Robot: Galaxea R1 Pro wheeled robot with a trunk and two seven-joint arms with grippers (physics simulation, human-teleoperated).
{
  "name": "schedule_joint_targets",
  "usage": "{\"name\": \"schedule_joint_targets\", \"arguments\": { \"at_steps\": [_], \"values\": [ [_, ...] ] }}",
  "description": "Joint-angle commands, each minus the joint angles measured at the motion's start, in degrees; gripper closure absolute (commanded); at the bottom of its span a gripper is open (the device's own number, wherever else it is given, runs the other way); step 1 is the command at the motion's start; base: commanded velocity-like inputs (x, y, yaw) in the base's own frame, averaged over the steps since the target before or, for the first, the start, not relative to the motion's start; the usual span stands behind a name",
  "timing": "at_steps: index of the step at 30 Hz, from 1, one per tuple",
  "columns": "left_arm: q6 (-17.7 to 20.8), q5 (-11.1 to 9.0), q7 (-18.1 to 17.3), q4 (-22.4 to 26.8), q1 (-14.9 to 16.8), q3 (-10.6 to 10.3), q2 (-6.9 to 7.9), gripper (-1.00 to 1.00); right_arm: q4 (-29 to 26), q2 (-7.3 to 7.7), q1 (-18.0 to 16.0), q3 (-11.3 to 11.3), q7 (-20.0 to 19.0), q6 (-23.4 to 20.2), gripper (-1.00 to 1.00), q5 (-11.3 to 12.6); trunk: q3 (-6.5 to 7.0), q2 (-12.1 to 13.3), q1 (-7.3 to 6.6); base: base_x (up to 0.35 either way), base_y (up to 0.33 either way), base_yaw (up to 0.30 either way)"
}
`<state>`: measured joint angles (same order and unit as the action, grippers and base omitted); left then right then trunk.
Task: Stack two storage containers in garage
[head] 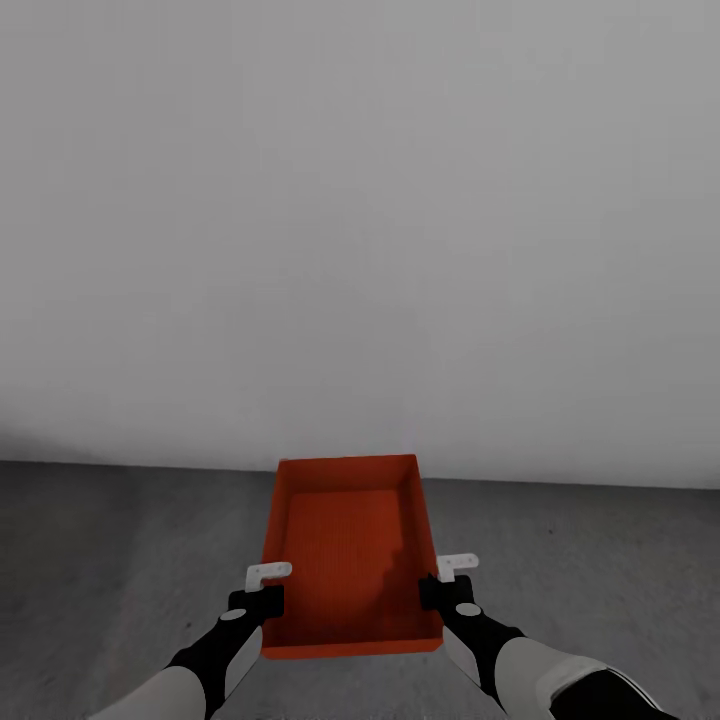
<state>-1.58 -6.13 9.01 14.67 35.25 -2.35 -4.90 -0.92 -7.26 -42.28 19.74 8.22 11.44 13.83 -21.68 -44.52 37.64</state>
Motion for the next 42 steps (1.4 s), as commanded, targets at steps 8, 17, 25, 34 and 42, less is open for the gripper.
{"name": "schedule_joint_targets", "arguments": {
  "at_steps": [8,17,25,34,42],
  "values": [
    [-0.17,-0.63,1.75,-0.21,-0.01,0.24,0.60,1.00,-0.13,-0.03,-0.08,-2.08,0.20,2.63,1.00,-0.03,-0.80,-0.06,0.00,0.000,0.000,0.000],
    [-0.17,-0.63,1.71,-0.17,-0.01,0.24,0.60,1.00,-0.14,-0.03,-0.08,-2.06,0.21,2.63,1.00,-0.03,-1.63,-0.06,0.00,0.000,0.000,0.000],
    [-0.17,-0.63,1.71,-0.21,-0.01,0.24,0.60,1.00,-0.15,-0.03,-0.08,-2.07,0.19,2.63,1.00,-0.03,-2.37,-0.06,0.00,0.000,0.000,0.000],
    [-0.17,-0.63,1.71,-0.20,-0.01,0.24,0.54,1.00,-0.13,-0.03,-0.08,-2.07,0.20,2.63,1.00,-0.03,-3.20,-0.06,0.00,0.000,0.000,0.000],
    [-0.17,-0.63,1.71,-0.17,-0.01,0.24,0.59,1.00,-0.14,-0.03,-0.08,-2.07,0.19,2.63,1.00,-0.03,-3.93,-0.06,0.00,0.000,0.000,0.000]
  ]
}}
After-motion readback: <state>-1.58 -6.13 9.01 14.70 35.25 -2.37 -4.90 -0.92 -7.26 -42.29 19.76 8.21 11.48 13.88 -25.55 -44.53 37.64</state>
